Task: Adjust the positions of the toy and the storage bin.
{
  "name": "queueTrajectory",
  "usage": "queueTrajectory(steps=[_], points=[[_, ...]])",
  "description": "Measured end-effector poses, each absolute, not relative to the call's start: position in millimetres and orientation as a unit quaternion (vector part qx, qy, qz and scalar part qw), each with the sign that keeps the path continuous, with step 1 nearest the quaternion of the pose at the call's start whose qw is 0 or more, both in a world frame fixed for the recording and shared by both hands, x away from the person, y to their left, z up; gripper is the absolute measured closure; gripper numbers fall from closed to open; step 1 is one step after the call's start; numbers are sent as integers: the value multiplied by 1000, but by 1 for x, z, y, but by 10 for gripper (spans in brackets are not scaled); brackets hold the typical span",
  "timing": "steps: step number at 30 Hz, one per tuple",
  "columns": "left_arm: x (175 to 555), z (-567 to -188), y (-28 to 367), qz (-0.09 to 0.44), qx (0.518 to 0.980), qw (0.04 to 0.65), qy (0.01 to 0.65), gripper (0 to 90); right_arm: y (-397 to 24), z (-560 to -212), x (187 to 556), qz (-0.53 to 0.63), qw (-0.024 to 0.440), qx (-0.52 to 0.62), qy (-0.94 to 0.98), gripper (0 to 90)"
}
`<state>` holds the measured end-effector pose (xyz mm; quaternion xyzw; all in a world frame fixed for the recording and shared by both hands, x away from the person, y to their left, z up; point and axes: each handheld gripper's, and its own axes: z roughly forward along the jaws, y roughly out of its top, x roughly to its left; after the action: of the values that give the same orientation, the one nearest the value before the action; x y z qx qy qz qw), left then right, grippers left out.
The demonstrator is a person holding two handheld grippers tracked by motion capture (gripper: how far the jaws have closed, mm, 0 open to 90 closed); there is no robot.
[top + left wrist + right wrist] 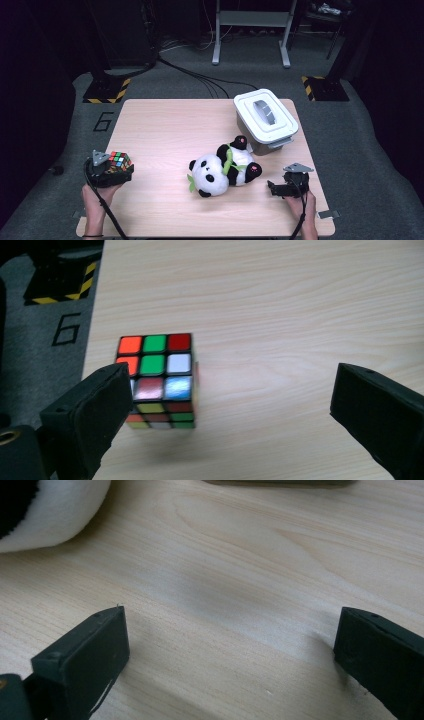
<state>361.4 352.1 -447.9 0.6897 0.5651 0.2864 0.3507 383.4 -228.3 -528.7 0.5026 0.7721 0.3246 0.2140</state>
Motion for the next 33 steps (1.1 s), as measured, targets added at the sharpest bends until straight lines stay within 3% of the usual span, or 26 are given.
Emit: queueTrajectory(steps=[21, 33], points=[[351, -450, 261, 215, 738, 410, 491, 2, -228, -529, 383, 325, 214, 503, 772, 5], [359, -439, 179, 176, 772, 447, 416, 2, -228, -529, 383, 325, 214, 503, 772, 6]])
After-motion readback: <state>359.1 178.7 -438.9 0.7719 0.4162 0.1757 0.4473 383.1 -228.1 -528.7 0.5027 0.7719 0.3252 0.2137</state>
